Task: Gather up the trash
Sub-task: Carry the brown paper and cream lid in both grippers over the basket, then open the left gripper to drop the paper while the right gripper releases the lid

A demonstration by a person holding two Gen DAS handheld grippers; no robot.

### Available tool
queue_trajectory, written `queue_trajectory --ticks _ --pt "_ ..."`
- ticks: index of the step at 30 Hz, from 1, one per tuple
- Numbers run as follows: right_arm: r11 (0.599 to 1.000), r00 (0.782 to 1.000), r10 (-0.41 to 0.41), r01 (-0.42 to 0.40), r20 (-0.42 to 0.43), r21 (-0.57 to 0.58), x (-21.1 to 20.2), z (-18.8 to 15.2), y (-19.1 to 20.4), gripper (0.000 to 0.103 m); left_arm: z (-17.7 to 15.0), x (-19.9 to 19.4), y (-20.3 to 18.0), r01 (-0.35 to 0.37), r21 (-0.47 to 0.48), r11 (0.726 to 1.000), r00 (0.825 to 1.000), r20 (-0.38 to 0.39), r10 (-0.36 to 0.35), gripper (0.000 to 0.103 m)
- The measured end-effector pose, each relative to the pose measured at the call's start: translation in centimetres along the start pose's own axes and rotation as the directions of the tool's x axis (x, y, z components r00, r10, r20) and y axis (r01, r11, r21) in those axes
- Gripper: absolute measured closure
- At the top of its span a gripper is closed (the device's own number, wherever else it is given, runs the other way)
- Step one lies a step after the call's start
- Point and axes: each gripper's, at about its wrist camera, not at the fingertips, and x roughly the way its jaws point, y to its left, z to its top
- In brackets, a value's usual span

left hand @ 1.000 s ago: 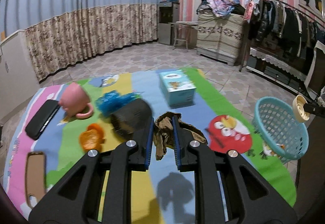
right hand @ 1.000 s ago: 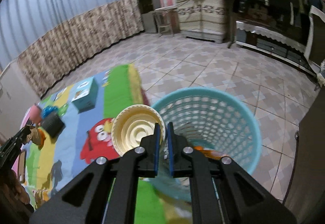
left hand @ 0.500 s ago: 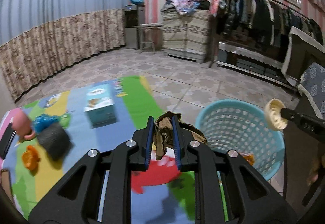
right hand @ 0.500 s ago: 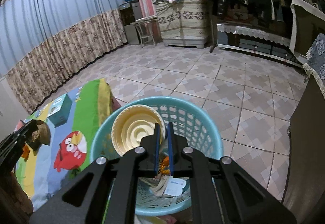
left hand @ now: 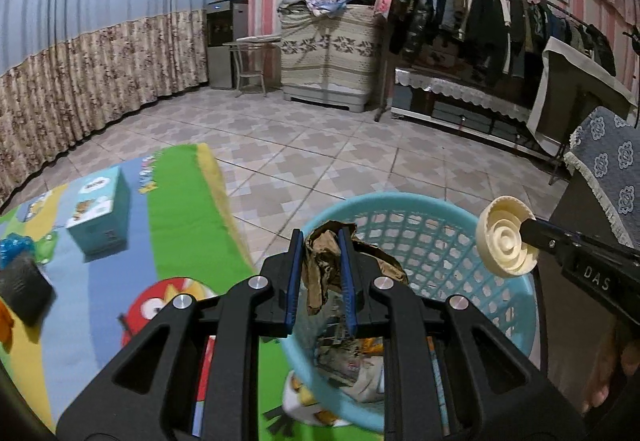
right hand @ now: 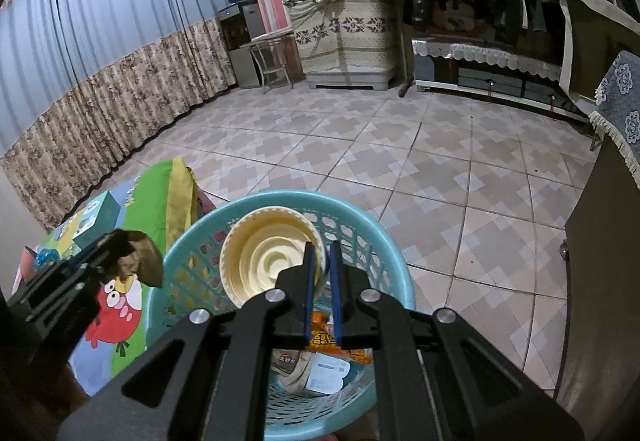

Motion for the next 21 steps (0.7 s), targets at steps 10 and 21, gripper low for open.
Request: queue_trajectory --ticks 10,21 --pt "1.000 1.000 -0.015 0.015 -0.022 0.021 0.8 -0.1 -0.8 0.096 0.0 1.6 -1.1 0.015 0.014 1.000 1.000 -0.015 -0.015 0.084" --pt "1.000 0.999 -0.016 0.016 -0.028 0.021 1.1 -0.1 -0.7 0.096 0.3 0.4 0.0 -0.054 0.011 0.998 0.998 0.023 0.053 0.043"
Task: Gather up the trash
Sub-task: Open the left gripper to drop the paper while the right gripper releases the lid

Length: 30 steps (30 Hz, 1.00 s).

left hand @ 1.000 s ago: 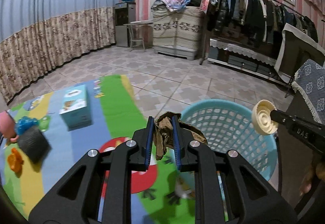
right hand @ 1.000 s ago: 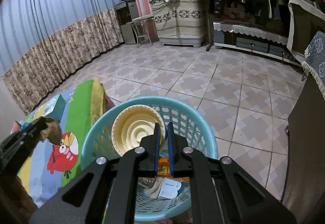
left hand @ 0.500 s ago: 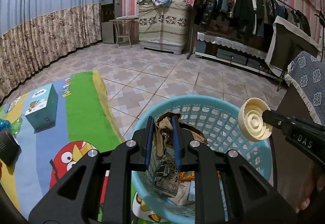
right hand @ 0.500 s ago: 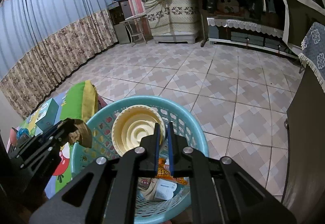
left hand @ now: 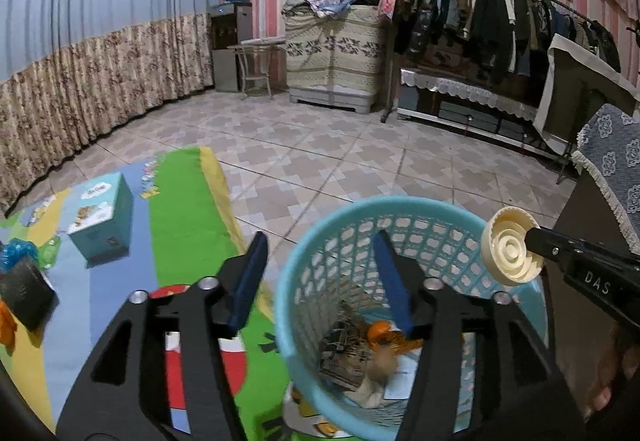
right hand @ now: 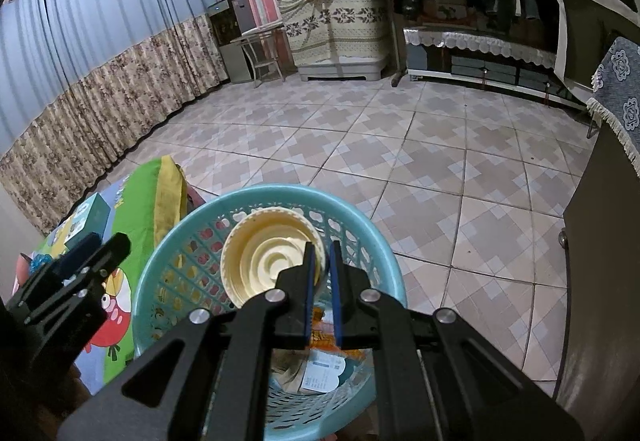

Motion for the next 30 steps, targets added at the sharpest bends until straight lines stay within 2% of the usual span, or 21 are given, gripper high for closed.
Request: queue_trajectory --ticks 1,4,11,12,14,16,18,22,23,27,30 --pt "1.000 1.000 0.002 -0.002 -0.001 -0.001 0.1 0.0 0.0 0.095 0.0 -0.2 0.2 -0.013 0.002 1.000 1.000 0.008 0.013 0.038" --pt "1.000 1.000 0.007 -0.007 -0.003 -0.005 0.3 -0.1 0.4 0.095 0.0 -0.7 0.9 -0.040 0.000 0.999 0.999 0.024 0.040 0.029" --pt "0.999 0.999 0.032 -0.033 -0.018 -0.021 0.9 -0.4 1.7 0.095 0.4 -1.6 2.2 -0.075 -0.001 0.997 0.996 0.041 0.075 0.020" --pt "0.999 0.999 0.036 -0.037 -0.022 -0.025 1.0 -0.4 1.9 0.091 0.4 -1.7 2.4 -0.079 -0.002 0.997 0.996 0.046 0.079 0.019" --pt "0.999 0.999 0.033 -0.034 -0.028 -0.038 1.3 -0.6 2.4 0.091 0.5 -1.9 2.6 -0.083 -0.002 0.997 0.995 0.051 0.083 0.017" --pt "0.998 0.998 0.045 -0.047 -0.039 -0.037 1.7 -0.7 2.8 0.083 0.4 -2.2 2.7 -0.092 -0.004 0.996 0.994 0.056 0.092 0.015" --pt "0.998 0.998 0.045 -0.047 -0.040 -0.042 1.8 -0.8 3.1 0.050 0.5 -2.3 3.0 -0.100 -0.008 0.995 0.993 0.059 0.100 0.014" --pt "0.997 0.999 0.016 -0.018 -0.029 -0.073 1.8 -1.0 3.9 0.042 0.2 -2.5 3.6 -0.105 -0.018 0.994 0.993 0.058 0.106 0.013" --pt "0.997 1.000 0.013 -0.015 -0.025 -0.072 1.8 -1.0 3.8 0.036 0.2 -2.5 3.7 -0.107 -0.020 0.994 0.992 0.057 0.108 0.013" --pt "0.997 1.000 0.001 -0.001 -0.004 -0.076 1.4 -0.9 3.9 0.027 0.1 -2.8 4.3 -0.111 -0.029 0.993 0.992 0.057 0.112 0.013" --pt "0.997 1.000 -0.005 0.006 0.007 -0.077 1.2 -0.8 3.9 0.025 0.1 -3.0 4.5 -0.117 -0.029 0.993 0.991 0.060 0.118 0.012"
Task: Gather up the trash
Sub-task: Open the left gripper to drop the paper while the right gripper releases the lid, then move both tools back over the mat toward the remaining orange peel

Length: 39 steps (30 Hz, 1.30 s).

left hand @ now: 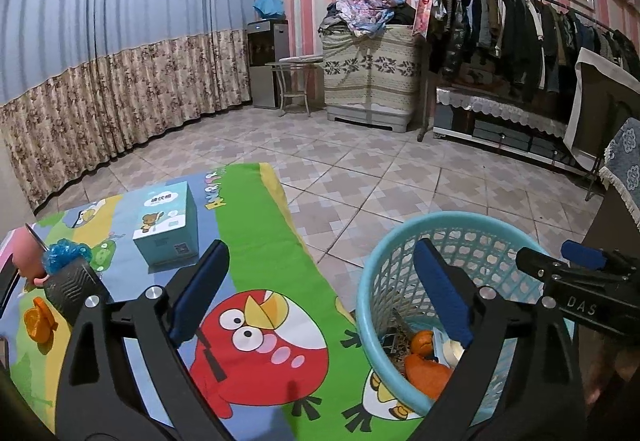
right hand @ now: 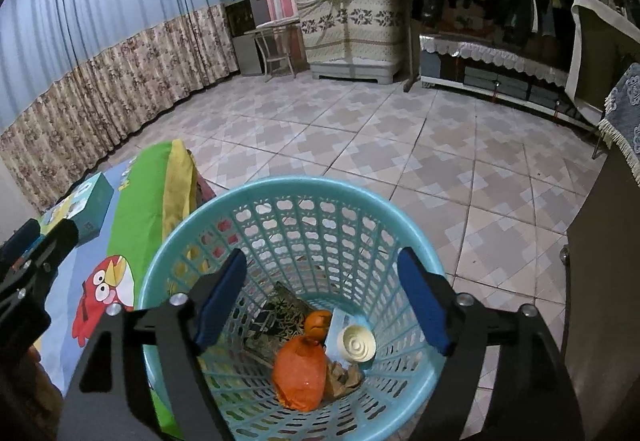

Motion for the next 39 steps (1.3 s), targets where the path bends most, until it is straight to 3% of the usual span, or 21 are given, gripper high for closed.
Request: queue_trajectory --ticks 19,21,24,29,34,39 --pt "1.000 1.000 -0.002 0.002 0.012 -0.003 0.0 -0.2 1.2 0.023 -1.8 -1.7 3.3 -0.028 -0.022 0.999 1.000 -0.005 0.028 0.006" --pt "1.000 1.000 -0.002 0.002 0.022 -0.001 -0.1 -0.2 1.5 0.014 -2.0 -1.9 3.7 -0.034 -0.027 0.999 0.999 -0.007 0.033 0.006" --pt "1.000 0.999 -0.007 0.007 0.042 -0.007 -0.4 -0.5 2.0 0.014 -2.4 -2.1 4.6 -0.038 -0.041 0.998 0.999 -0.015 0.038 0.006" --pt "0.998 0.998 0.006 -0.002 0.055 -0.070 -0.4 -0.8 4.0 0.014 -2.8 -2.9 6.1 -0.049 -0.070 0.996 0.998 -0.029 0.047 0.006" --pt "0.988 0.994 -0.013 0.029 0.105 -0.148 -1.1 -0.8 6.4 0.005 -3.3 -4.1 8.0 -0.067 -0.085 0.994 0.998 -0.021 0.065 0.006" --pt "0.981 0.995 0.005 0.014 0.100 -0.192 -1.3 -1.5 8.6 0.005 -4.6 -5.2 12.5 -0.131 -0.099 0.986 0.991 -0.030 0.128 0.006"
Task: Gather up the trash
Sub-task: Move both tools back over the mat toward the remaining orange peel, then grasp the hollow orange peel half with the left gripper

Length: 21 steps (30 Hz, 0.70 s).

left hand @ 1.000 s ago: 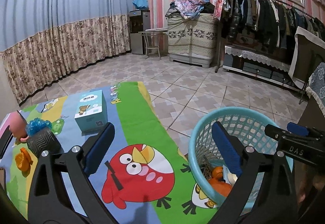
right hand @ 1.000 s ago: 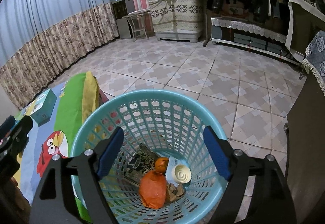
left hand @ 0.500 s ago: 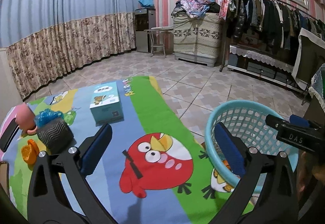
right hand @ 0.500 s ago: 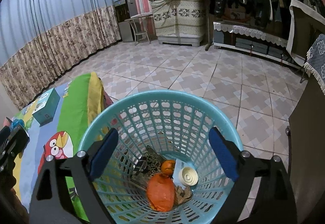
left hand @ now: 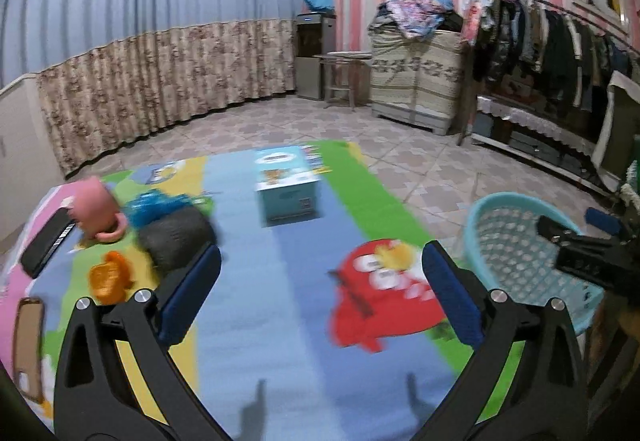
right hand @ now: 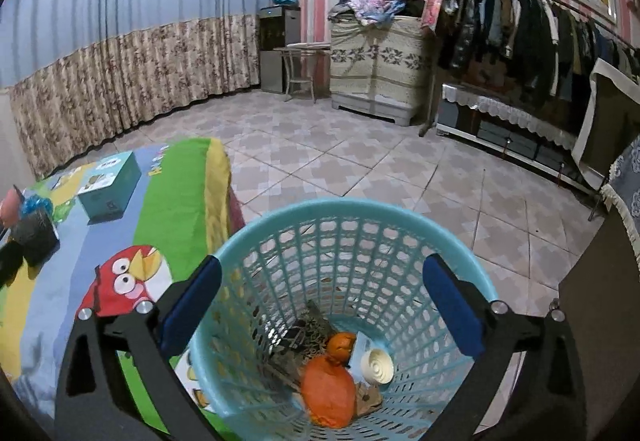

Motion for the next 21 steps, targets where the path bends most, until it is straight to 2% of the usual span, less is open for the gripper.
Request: queue_trajectory --ticks 4,8,12,15,18,21 --pt "0.999 1.000 0.022 -0.023 -0.019 -0.036 0.1 -0.5 2.3 0.005 -0.6 0.3 5.0 -0.075 -0.031 0.997 0.997 -0.021 0.074 0.006" --pt "0.995 0.999 0.048 -0.050 -0.024 -0.088 -0.3 -1.0 5.1 0.005 -1.4 0.8 11.5 -0.168 -0.061 0.984 0.985 -0.047 0.165 0.006" --pt "0.989 0.997 0.082 -0.082 -0.006 -0.127 -1.1 -1.4 7.8 0.004 -2.0 2.3 17.1 -0.216 -0.087 0.972 0.973 -0.103 0.207 0.006" --pt "0.983 0.994 0.107 -0.106 -0.004 -0.150 -1.5 -1.4 9.6 0.004 -2.6 3.8 20.2 -0.205 -0.120 0.971 0.970 -0.156 0.186 0.006" --pt "0.978 0.995 0.097 -0.095 0.004 -0.187 -1.6 -2.0 11.4 0.004 -2.9 5.3 22.4 -0.138 -0.215 0.967 0.974 -0.204 0.094 0.006" --pt "0.973 0.995 0.080 -0.090 -0.057 -0.212 -1.2 -2.5 13.1 0.004 -3.2 6.3 23.1 -0.133 -0.236 0.963 0.973 -0.216 0.081 0.007"
